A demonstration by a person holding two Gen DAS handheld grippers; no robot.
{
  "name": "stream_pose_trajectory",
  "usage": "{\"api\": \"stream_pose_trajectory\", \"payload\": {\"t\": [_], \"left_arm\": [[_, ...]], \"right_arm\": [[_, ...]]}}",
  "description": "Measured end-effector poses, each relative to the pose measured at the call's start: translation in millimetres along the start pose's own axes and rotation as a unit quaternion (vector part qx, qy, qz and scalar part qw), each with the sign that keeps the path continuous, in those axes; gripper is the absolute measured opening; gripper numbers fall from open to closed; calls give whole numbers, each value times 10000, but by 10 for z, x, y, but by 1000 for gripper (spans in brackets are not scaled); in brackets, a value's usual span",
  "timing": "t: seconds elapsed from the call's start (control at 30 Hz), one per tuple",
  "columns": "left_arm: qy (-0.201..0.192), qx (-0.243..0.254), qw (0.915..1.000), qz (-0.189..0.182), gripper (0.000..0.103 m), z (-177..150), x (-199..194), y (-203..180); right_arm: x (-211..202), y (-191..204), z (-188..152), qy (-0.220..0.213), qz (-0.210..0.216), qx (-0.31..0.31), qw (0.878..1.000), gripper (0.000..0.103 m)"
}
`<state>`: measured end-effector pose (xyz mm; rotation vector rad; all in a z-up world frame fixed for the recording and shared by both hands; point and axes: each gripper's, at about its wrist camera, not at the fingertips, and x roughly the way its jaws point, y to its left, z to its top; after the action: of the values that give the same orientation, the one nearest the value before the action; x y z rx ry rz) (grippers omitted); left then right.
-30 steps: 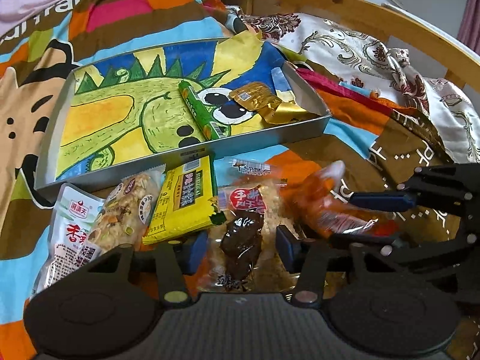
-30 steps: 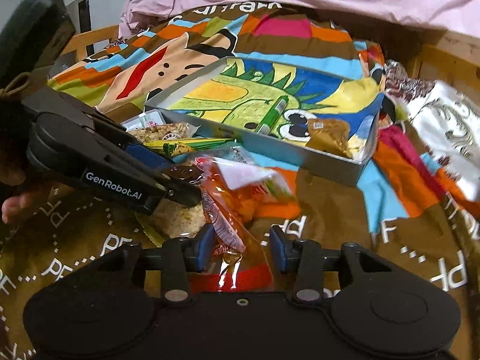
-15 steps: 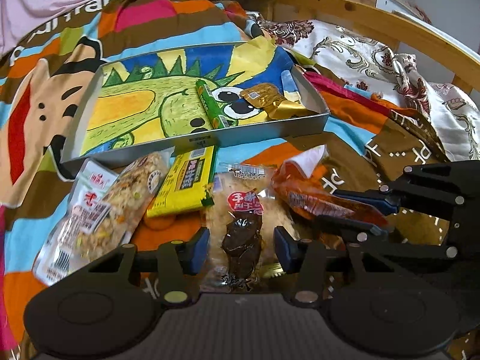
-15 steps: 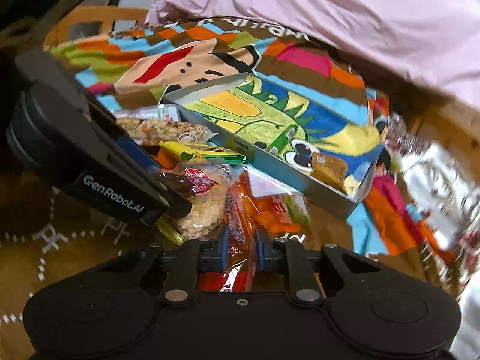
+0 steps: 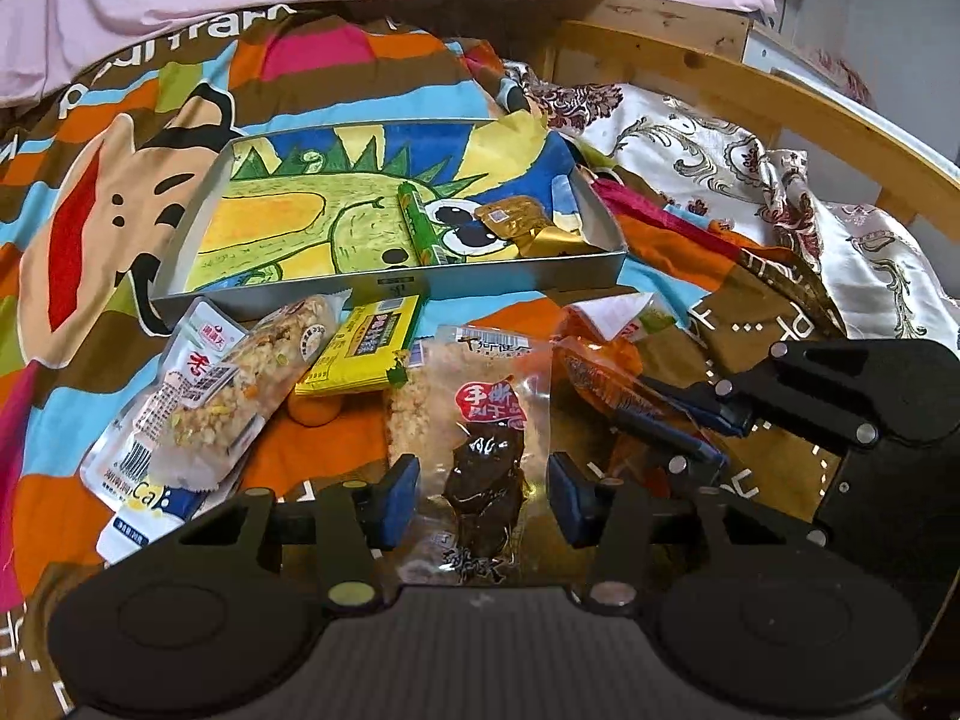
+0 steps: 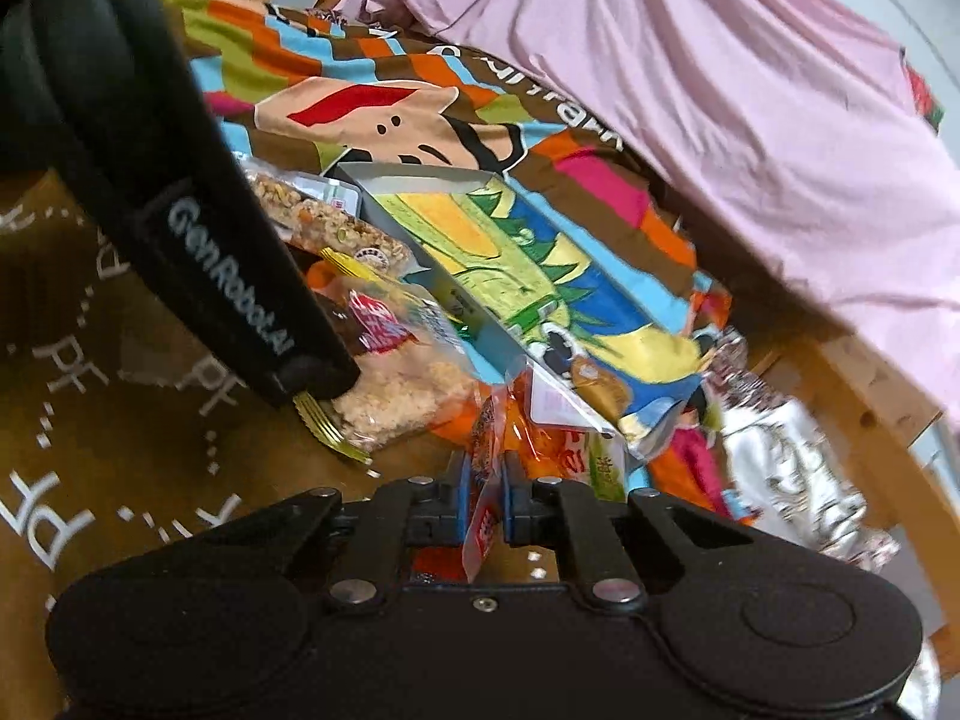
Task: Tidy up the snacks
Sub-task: 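Lift both held packets and carry them over the tin tray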
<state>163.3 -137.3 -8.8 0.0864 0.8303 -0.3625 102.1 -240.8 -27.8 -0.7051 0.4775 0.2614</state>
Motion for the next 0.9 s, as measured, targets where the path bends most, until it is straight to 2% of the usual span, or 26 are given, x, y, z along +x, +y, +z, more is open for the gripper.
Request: {"api": "stream_pose_trajectory", "payload": {"t": [0.27,0.5,0.7,0.9], "left_arm": [[-300,-243,9992,60,50,2,-155,91],[-632,-309,9972,249,50,114,-232,141],[-947,-402,9943,277,50,381,-226,195],[-1312,-448,9898,337,50,764,-114,231]], "right_arm": [[-47,-14,-20,-135,-429,-188,9988,9],[-58,-59,18,-416,-840,-472,9945,9],[58,-267,157,-794,-1195,-409,9888,9],[383,-496,224,-1009,-1587,-501,9809,9]]}}
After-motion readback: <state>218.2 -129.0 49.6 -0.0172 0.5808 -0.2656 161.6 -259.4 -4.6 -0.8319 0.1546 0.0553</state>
